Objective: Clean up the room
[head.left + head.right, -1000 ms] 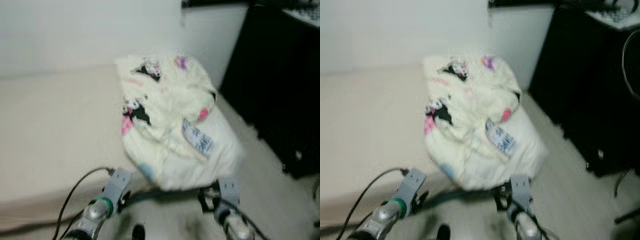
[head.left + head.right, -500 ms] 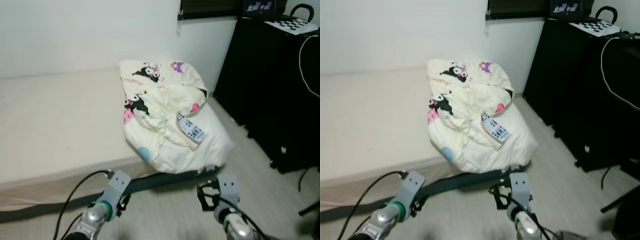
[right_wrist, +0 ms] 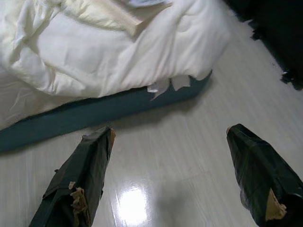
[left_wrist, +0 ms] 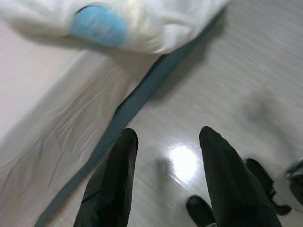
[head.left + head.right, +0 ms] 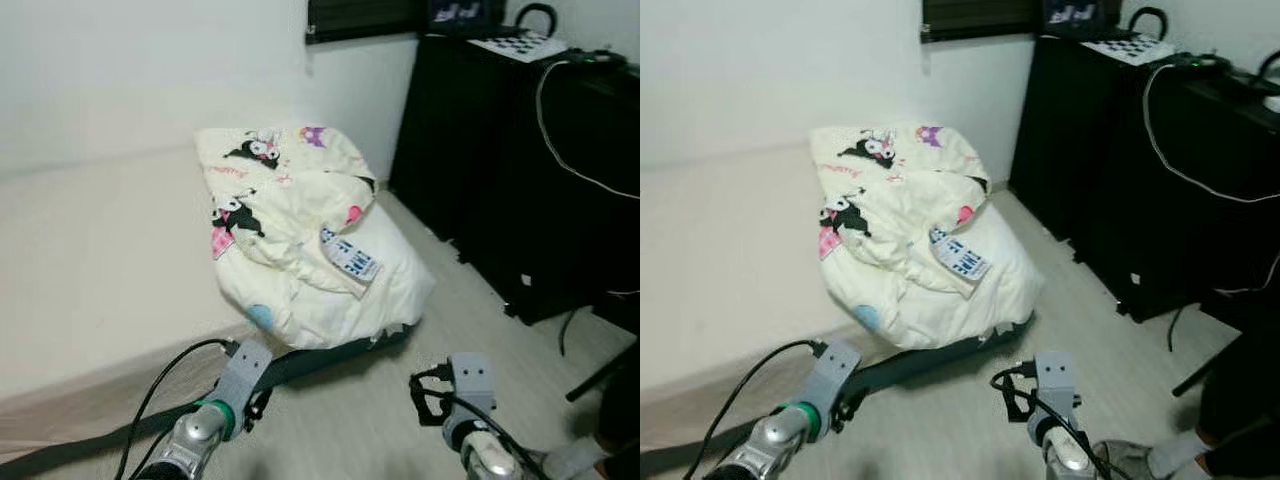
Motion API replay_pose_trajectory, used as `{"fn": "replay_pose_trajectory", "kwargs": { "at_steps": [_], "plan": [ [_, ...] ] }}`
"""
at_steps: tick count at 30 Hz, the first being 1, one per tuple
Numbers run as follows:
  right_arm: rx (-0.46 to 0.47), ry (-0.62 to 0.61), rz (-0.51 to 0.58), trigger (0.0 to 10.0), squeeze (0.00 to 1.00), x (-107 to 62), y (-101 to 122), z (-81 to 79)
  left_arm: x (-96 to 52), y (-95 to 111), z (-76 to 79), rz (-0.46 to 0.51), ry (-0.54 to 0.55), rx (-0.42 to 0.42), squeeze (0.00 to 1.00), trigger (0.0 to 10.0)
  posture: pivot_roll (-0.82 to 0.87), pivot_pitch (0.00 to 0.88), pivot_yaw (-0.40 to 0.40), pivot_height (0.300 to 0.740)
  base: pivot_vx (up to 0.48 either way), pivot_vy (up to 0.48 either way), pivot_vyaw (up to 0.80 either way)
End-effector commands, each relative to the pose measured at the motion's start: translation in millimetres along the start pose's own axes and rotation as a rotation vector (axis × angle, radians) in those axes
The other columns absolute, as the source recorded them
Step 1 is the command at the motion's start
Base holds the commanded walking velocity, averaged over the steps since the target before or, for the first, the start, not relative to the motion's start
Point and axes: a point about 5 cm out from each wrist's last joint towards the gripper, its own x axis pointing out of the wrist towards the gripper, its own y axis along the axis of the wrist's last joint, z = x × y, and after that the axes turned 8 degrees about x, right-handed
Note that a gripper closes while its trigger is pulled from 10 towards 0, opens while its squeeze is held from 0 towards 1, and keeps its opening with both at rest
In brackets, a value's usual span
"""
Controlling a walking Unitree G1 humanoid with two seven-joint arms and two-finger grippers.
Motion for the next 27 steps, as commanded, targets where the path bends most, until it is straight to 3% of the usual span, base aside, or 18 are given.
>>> {"fn": "replay_pose_trajectory", "kwargs": {
  "at_steps": [1, 15, 27],
  "plan": [
    [0.014, 0.012, -0.007, 10.0, 0.00, 0.6, -2.2, -6.9, -1.6, -5.5, -1.0, -0.022, 0.004, -0.003, 0.00, 10.0, 0.00, 0.042, 0.027, 0.734, 0.480, 0.000, 0.00],
    [0.020, 0.012, -0.004, 10.0, 0.00, 0.5, -2.1, -6.6, -1.6, -5.3, -0.8, -0.022, 0.005, -0.011, 0.00, 10.0, 0.00, 0.042, 0.027, 0.734, 0.446, 0.000, 0.00],
    [0.010, 0.013, -0.005, 10.0, 0.00, 0.5, -2.1, -7.1, -1.5, -5.8, -0.1, -0.025, -0.002, -0.013, 0.00, 10.0, 0.00, 0.042, 0.027, 0.734, 0.000, 0.000, 0.00]
  ]
}}
